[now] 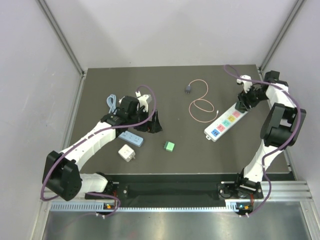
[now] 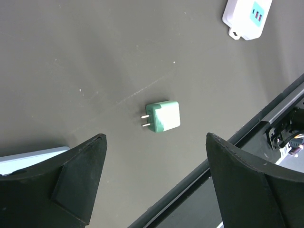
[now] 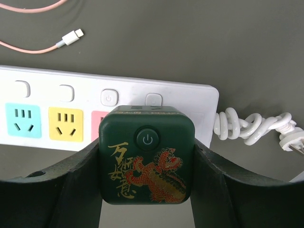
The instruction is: Insert the plug
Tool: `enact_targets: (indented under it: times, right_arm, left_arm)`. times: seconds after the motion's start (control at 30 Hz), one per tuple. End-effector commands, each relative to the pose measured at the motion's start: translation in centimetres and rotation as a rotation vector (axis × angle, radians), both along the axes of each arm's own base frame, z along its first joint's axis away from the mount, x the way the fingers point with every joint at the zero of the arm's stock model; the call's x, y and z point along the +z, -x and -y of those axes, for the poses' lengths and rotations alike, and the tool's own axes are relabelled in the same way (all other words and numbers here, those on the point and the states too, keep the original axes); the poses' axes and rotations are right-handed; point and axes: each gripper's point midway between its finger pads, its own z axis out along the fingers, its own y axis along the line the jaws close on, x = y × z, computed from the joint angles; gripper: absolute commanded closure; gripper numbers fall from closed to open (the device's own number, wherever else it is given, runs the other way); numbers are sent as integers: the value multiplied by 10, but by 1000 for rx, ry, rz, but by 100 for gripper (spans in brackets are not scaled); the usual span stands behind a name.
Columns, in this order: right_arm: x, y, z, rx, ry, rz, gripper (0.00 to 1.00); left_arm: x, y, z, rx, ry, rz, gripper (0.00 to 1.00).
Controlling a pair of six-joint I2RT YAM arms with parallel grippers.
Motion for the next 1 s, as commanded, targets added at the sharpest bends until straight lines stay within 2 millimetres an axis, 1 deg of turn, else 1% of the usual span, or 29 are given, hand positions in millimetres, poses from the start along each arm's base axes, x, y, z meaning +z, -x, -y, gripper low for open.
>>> enact_targets:
  times: [0.0, 0.07, 0.1, 0.17, 0.2, 0.3, 0.4, 0.43, 0.47, 0.5, 0.53, 0.57, 0.63, 0.73, 0.87, 0.97]
  right_arm:
    - [-17, -3, 15, -4, 31, 29, 100]
    - [-22, 0, 15, -16, 29, 29, 100]
    - [-30, 7, 13, -15, 21, 12, 100]
    - [-31, 6, 12, -25, 22, 32, 100]
    - [-36, 9, 11, -26, 17, 21, 100]
    - [-34, 9, 13, -34, 15, 37, 100]
    - [-21, 1, 11, -21, 11, 92, 100]
    - [-13, -1, 10, -14, 10, 109, 100]
    - [0, -8, 11, -13, 7, 137, 100]
    - [8, -11, 11, -12, 10, 148, 100]
    - [16, -9, 10, -11, 7, 140, 100]
    - [30, -15, 12, -11, 18, 166, 100]
    - [42, -16, 16, -24, 36, 184, 100]
    - [49, -16, 17, -30, 48, 197, 100]
    - [46, -16, 17, -30, 41, 193, 100]
    - [39, -14, 14, -23, 11, 181, 100]
  left_arm:
    - [26, -8, 6, -20, 41, 84, 11]
    - [26, -8, 7, -21, 43, 86, 11]
    - [26, -8, 7, -20, 42, 86, 10]
    - [26, -8, 7, -21, 42, 83, 10]
    - [26, -7, 8, -27, 46, 83, 10]
    - [28, -6, 8, -29, 54, 82, 10]
    - [30, -5, 8, -28, 54, 92, 10]
    - [30, -5, 7, -27, 52, 92, 10]
    - [31, -5, 6, -26, 53, 96, 10]
    - [31, -5, 7, -27, 54, 96, 10]
    - [32, -5, 7, -27, 56, 98, 10]
    - [33, -5, 7, -28, 58, 101, 10]
    - [34, -4, 8, -31, 61, 100, 10]
    - [35, -4, 8, -33, 67, 101, 10]
    - [35, -3, 9, -37, 66, 101, 10]
    - [34, -3, 9, -37, 65, 99, 10]
